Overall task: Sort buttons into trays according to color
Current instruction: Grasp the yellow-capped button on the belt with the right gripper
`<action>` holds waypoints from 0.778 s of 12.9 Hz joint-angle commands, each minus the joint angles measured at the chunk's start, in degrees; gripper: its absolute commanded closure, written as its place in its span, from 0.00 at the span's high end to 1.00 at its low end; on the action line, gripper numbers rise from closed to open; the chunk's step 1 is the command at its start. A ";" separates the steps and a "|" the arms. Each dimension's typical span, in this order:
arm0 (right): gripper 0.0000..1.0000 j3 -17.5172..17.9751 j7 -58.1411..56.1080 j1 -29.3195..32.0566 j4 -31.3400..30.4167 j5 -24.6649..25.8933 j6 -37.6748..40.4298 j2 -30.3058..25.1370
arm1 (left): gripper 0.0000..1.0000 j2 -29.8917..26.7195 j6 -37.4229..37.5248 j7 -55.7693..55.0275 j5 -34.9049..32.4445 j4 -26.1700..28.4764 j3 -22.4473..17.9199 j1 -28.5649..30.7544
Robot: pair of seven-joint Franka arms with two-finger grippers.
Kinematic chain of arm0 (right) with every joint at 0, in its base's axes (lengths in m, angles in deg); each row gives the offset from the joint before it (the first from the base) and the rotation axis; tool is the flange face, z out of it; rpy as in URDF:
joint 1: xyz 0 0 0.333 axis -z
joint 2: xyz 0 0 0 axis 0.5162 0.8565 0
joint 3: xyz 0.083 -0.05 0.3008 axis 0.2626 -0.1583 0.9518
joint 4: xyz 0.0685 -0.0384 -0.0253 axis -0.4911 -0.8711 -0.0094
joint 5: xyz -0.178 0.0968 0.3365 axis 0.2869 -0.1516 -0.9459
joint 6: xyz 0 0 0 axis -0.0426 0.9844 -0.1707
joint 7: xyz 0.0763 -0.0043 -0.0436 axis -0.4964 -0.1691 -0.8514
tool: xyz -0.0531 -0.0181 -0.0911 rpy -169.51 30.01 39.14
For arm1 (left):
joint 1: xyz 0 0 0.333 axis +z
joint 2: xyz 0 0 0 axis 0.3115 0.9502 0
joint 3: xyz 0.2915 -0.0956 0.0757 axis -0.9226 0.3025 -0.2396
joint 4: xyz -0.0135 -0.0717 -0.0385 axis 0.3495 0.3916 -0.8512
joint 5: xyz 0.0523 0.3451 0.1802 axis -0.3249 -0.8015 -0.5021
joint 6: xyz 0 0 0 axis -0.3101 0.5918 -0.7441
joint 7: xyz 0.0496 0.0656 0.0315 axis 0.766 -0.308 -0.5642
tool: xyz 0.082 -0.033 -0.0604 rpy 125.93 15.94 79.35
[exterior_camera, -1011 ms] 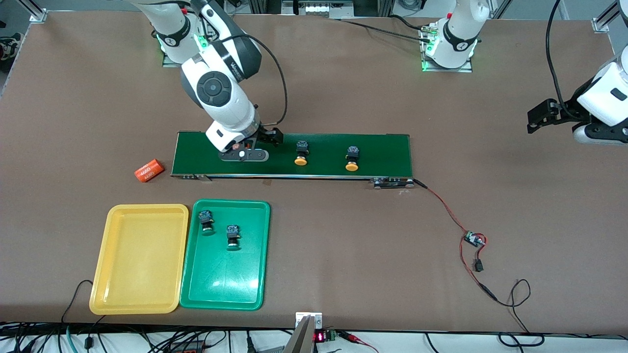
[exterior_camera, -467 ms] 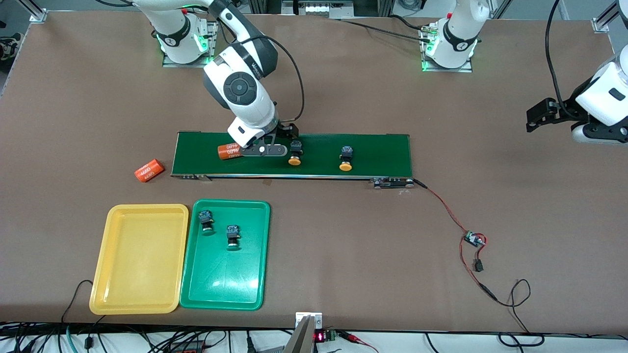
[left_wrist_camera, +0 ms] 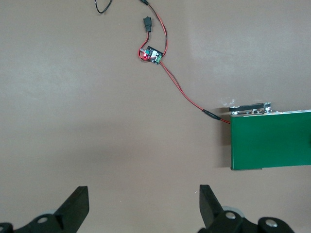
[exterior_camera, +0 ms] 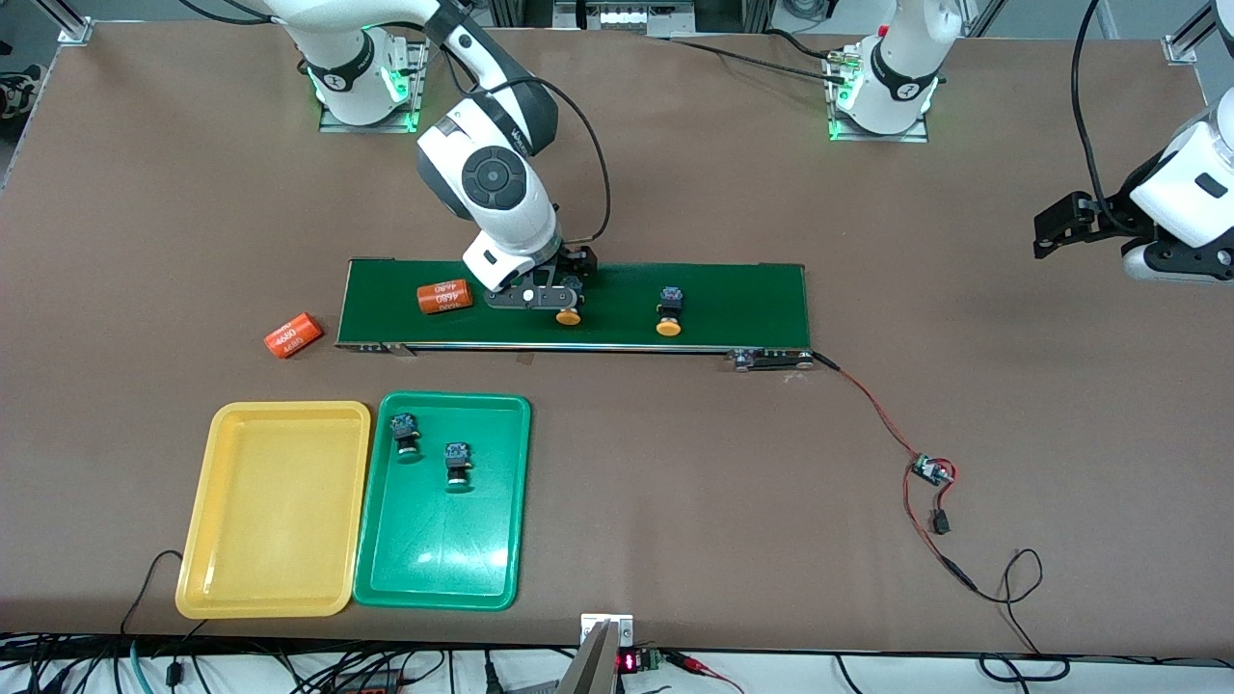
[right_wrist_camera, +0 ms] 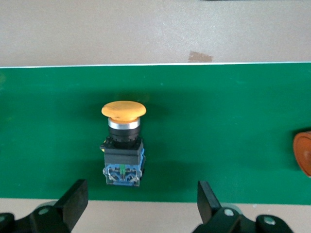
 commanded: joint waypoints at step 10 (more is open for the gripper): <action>0.77 -1.84 0.71 -0.89 0.70 3.83 -3.67 4.47 | 1.00 -0.24 1.33 0.02 0.57 -1.04 0.61 -0.33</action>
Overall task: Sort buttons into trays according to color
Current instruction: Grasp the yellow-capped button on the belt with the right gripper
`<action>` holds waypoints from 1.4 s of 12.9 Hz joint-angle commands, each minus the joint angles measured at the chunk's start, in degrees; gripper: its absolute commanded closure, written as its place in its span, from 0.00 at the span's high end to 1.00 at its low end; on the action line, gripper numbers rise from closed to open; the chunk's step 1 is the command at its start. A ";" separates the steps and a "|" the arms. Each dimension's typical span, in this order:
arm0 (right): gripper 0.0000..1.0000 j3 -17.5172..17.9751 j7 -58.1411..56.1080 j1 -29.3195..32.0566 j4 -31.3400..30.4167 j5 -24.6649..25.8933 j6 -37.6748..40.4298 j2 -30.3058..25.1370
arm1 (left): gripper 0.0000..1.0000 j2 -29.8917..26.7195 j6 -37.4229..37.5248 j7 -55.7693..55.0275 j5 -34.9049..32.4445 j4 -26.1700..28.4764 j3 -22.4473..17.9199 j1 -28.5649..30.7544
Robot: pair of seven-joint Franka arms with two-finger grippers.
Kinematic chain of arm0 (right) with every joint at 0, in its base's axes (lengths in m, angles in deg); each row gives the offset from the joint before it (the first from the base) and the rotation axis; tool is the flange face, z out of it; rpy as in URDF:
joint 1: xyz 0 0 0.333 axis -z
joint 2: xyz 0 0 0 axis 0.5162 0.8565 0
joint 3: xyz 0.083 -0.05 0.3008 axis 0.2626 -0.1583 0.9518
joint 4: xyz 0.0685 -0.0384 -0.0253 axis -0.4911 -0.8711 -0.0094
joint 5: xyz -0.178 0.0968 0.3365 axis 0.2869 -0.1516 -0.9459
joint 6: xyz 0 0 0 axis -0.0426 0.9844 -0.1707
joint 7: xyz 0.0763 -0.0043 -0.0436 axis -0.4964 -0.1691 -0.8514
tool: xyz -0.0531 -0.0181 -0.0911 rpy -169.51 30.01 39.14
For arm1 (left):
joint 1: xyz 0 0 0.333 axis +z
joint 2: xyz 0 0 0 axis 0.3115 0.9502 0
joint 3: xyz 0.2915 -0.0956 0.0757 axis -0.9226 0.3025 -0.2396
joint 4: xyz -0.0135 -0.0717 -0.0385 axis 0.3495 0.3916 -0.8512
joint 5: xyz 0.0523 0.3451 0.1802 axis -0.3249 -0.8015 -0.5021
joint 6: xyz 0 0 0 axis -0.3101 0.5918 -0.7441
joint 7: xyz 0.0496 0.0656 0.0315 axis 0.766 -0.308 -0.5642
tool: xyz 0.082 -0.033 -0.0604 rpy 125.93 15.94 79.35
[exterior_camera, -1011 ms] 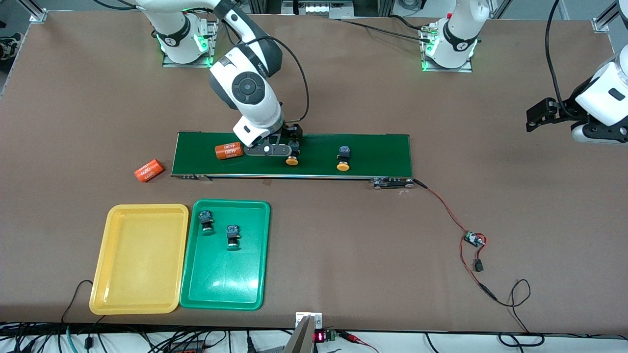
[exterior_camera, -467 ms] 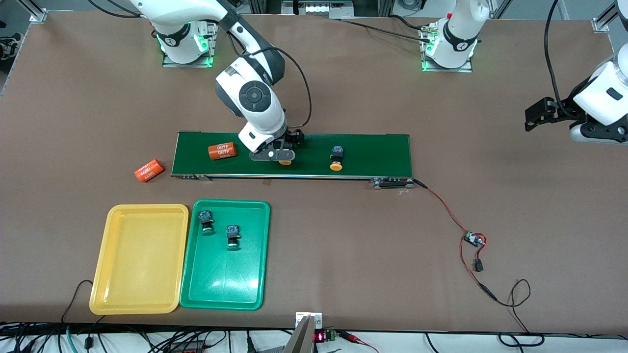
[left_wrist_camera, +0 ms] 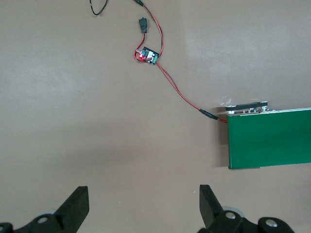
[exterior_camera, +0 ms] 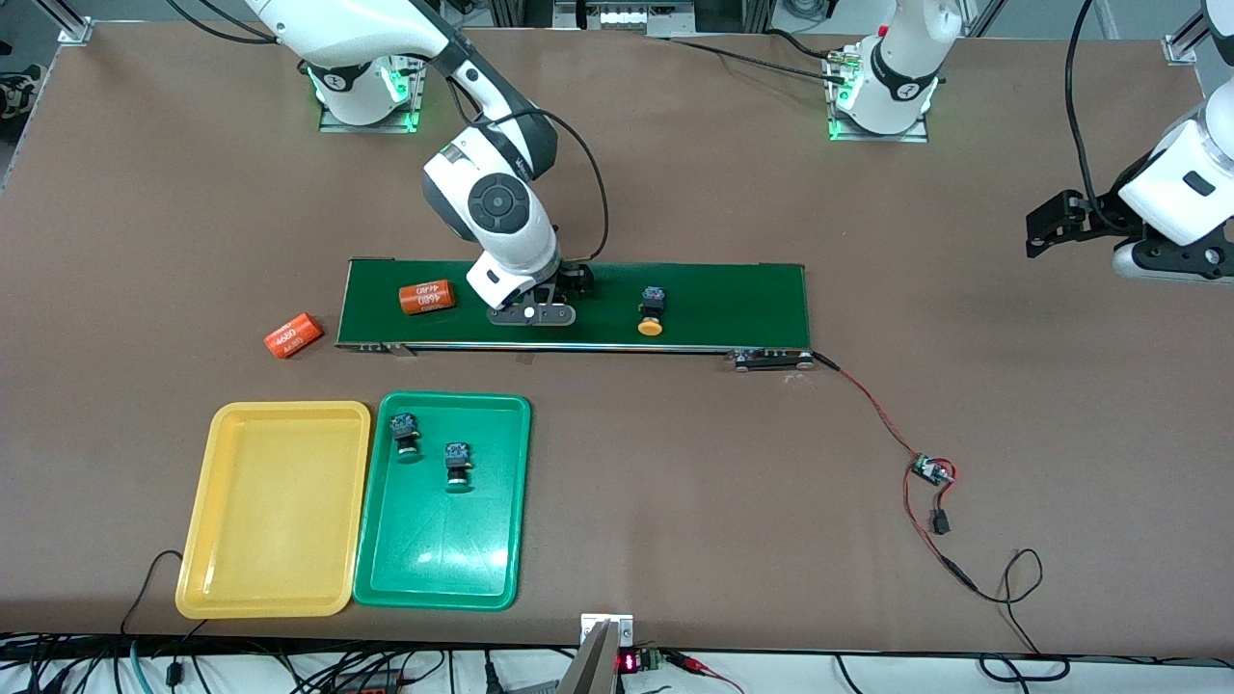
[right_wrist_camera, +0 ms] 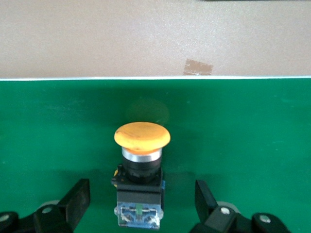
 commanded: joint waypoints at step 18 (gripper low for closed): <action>0.20 -12.55 -32.01 11.07 10.85 -1.87 20.39 -10.06 | 1.00 -0.24 2.30 -0.06 0.66 -1.07 -0.18 0.45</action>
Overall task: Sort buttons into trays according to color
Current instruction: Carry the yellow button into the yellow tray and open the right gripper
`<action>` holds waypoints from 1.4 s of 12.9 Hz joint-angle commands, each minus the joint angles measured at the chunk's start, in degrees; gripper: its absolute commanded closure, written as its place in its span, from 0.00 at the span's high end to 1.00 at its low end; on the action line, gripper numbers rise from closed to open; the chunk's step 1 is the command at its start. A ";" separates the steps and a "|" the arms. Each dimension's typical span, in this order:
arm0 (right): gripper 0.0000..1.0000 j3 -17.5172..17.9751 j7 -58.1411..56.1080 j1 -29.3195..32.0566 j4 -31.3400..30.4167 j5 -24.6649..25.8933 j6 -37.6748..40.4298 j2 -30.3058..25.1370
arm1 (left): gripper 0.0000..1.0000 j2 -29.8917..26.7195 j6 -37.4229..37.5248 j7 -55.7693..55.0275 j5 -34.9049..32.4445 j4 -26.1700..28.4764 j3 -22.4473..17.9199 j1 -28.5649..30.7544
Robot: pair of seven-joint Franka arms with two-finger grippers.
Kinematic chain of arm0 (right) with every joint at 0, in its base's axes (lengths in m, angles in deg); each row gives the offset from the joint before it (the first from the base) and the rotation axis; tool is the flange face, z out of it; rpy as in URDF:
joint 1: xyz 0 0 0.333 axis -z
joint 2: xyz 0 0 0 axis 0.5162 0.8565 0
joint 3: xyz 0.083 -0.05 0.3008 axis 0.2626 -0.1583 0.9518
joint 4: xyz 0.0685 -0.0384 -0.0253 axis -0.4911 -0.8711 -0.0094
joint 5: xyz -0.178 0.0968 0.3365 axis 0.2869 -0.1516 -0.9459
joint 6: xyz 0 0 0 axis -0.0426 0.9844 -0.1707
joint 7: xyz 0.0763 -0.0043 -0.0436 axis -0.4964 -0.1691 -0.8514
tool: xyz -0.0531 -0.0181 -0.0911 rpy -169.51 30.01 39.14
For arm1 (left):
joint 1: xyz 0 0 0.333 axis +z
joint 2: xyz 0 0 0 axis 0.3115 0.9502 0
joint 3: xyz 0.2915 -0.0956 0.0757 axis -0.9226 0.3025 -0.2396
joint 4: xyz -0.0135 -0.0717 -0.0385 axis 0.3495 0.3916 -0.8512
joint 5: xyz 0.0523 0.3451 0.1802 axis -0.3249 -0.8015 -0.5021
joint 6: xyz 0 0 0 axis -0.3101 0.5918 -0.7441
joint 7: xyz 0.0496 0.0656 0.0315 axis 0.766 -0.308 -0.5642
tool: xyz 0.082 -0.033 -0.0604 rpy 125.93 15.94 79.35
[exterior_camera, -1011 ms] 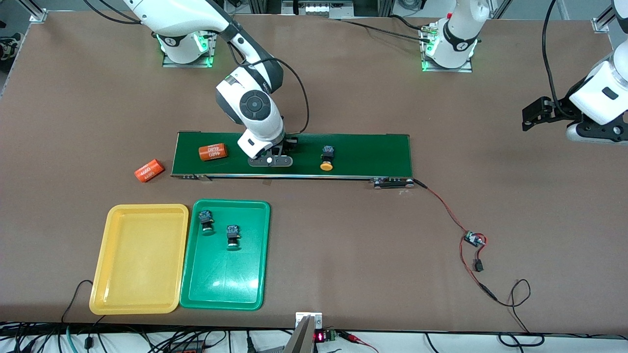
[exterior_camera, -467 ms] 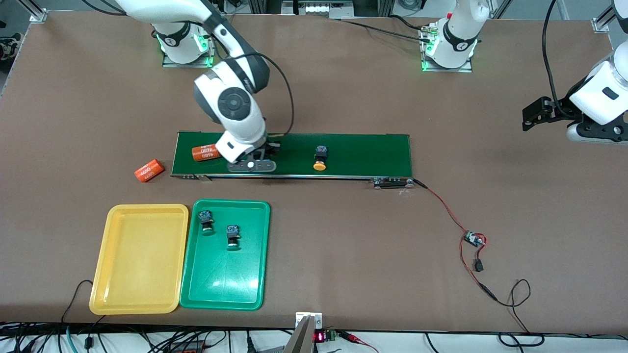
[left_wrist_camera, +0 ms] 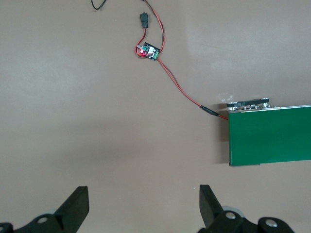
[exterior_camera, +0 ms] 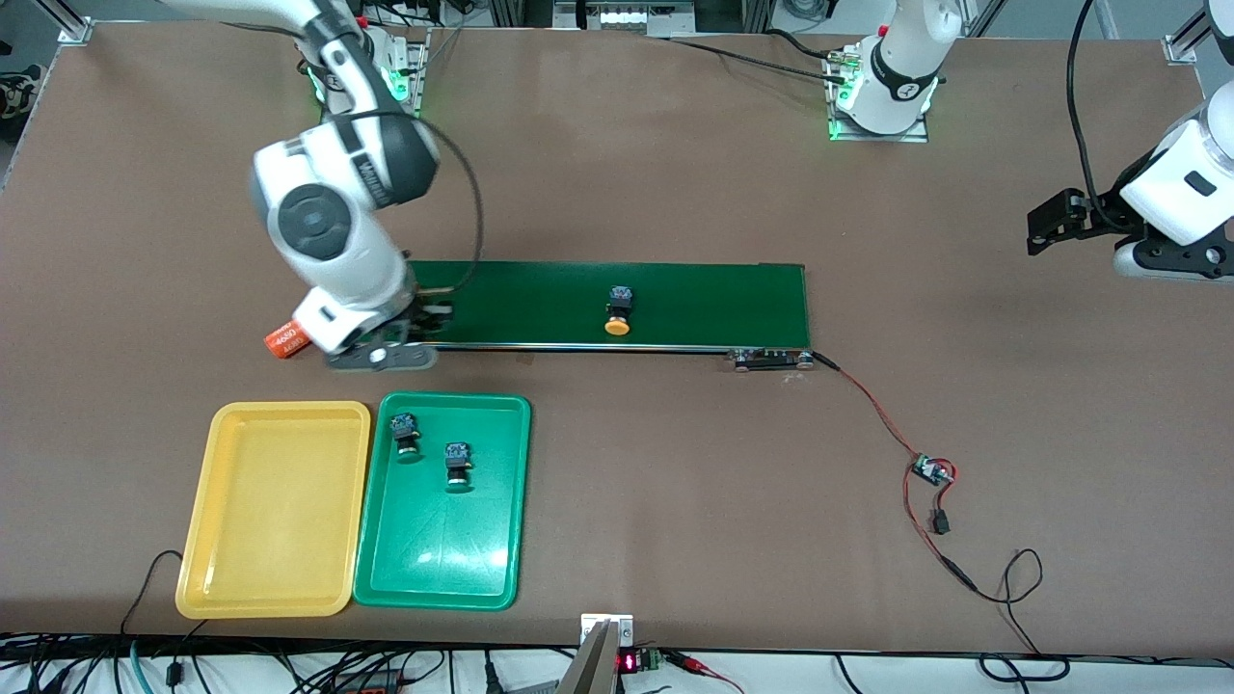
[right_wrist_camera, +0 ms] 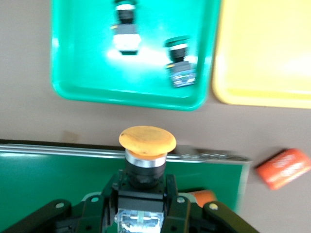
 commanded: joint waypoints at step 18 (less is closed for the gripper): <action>0.20 -8.13 -28.10 14.76 16.30 7.14 -22.15 24.77 | 1.00 -0.30 1.67 -0.59 0.66 -1.03 1.80 -0.19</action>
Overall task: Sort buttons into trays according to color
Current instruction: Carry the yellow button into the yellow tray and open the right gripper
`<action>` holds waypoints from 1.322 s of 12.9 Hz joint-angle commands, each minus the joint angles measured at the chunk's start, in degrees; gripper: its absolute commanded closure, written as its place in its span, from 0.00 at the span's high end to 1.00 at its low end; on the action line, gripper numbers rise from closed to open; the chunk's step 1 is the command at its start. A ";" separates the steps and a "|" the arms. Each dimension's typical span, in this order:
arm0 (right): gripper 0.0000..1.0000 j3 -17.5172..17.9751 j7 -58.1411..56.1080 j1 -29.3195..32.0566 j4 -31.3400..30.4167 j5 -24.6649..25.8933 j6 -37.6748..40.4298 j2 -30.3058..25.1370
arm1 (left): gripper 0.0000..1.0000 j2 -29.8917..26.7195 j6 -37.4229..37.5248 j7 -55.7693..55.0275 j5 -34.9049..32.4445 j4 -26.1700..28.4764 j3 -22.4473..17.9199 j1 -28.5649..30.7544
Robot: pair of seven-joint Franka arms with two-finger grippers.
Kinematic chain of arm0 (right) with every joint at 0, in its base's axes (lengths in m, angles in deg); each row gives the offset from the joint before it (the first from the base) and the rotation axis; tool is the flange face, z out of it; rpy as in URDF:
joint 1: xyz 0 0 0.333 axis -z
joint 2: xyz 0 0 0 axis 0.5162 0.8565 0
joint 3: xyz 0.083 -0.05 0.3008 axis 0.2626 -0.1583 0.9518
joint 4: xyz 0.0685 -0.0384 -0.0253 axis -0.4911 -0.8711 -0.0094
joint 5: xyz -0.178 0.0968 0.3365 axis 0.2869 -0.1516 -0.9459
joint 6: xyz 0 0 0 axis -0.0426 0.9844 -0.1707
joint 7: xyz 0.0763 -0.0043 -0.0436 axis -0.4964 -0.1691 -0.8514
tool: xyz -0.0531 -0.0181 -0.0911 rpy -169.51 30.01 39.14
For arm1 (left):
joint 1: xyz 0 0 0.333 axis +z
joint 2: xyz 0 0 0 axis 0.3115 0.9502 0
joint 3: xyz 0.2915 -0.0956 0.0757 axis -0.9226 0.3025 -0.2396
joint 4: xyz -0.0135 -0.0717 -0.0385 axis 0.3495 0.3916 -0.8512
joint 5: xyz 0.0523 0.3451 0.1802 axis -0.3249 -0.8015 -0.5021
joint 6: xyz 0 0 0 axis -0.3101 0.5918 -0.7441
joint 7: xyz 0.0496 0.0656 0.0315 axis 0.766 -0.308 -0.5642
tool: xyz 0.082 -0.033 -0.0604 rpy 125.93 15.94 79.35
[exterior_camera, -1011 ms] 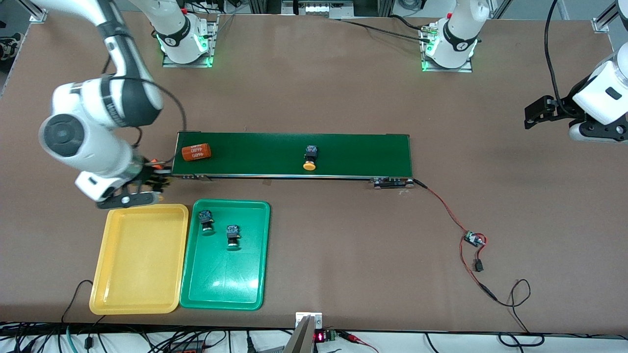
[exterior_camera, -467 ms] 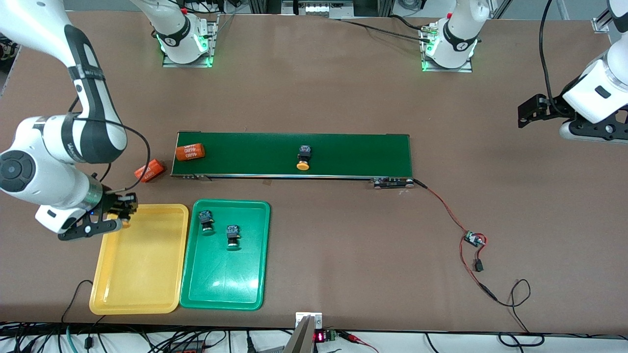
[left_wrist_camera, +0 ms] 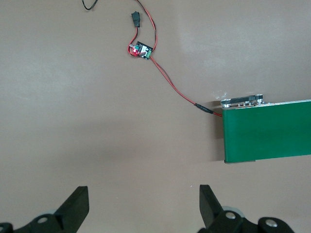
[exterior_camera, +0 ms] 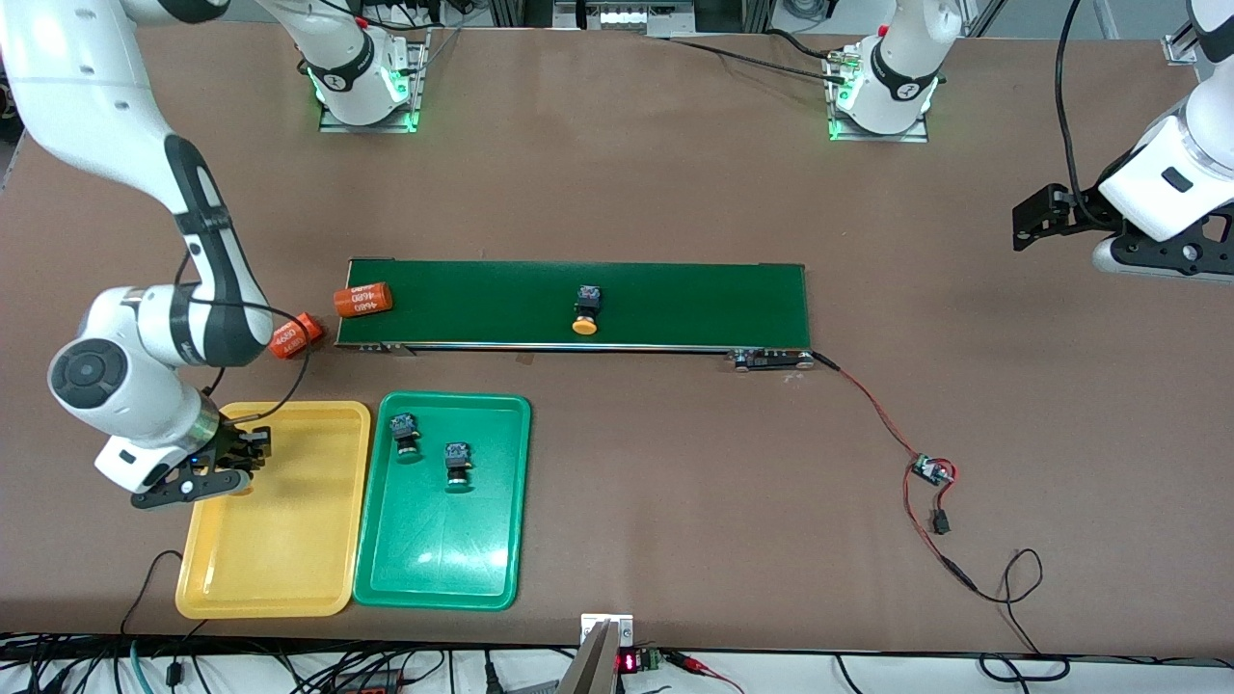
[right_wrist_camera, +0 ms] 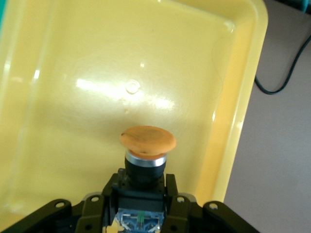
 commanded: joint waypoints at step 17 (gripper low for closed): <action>1.00 4.87 10.74 0.37 -8.29 -6.75 9.30 -10.09 | 1.00 -0.43 3.02 -1.82 0.66 -1.00 1.35 0.17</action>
